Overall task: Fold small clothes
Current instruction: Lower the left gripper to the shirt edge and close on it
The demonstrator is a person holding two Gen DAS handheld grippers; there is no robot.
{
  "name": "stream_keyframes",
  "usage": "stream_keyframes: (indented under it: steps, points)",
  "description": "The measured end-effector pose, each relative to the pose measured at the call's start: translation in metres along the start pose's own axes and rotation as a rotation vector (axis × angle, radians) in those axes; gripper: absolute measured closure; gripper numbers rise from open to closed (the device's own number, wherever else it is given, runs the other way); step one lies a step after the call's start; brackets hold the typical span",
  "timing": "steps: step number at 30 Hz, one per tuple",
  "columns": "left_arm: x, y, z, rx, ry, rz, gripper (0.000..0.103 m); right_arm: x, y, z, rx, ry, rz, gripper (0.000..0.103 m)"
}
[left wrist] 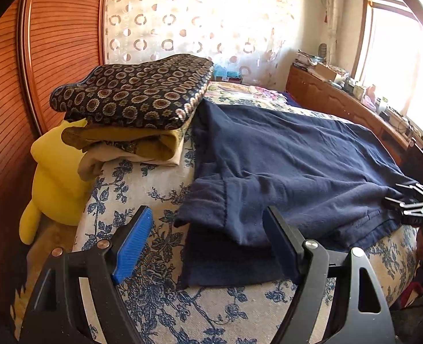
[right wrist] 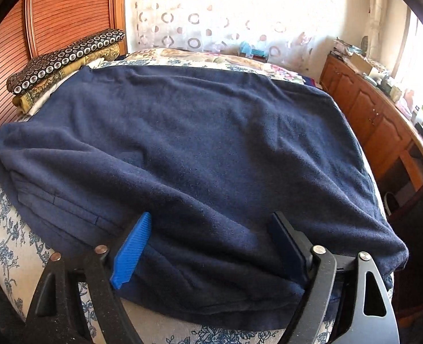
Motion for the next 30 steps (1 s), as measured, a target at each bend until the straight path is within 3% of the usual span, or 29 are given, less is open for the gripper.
stream_keyframes:
  steps: [6,11,16,20,24,30]
  points:
    - [-0.011,0.006,-0.001,0.058,0.019,0.049,0.023,0.001,-0.003,0.006,-0.034,0.003,-0.015,0.012]
    - [-0.017,0.007,-0.007,0.059,0.016,0.047,0.042,0.000,-0.006,0.010,-0.050,0.010,-0.025,0.009]
    - [-0.022,0.005,-0.012,0.044,0.008,0.036,0.049,-0.001,-0.004,0.009,-0.052,0.010,-0.019,0.008]
    - [-0.034,0.003,-0.002,0.049,0.076,0.067,0.049,-0.001,-0.003,0.010,-0.052,0.009,-0.019,0.008]
    - [-0.038,0.003,0.008,0.044,0.116,0.051,0.046,0.001,-0.002,0.011,-0.044,0.003,-0.009,0.008]
    - [-0.032,0.001,0.016,0.048,0.125,0.080,0.045,0.002,-0.003,0.011,-0.042,0.002,-0.007,0.007]
Point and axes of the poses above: each gripper's, at about its wrist camera, not at the fingertips, and x roughly against the way its jaws point, y to its left, z to its underside, the point moved 5 cm from there along -x, roughly the way its jaws point, and after that the axes turned 5 degrees about -y, right-handed, at the moved point
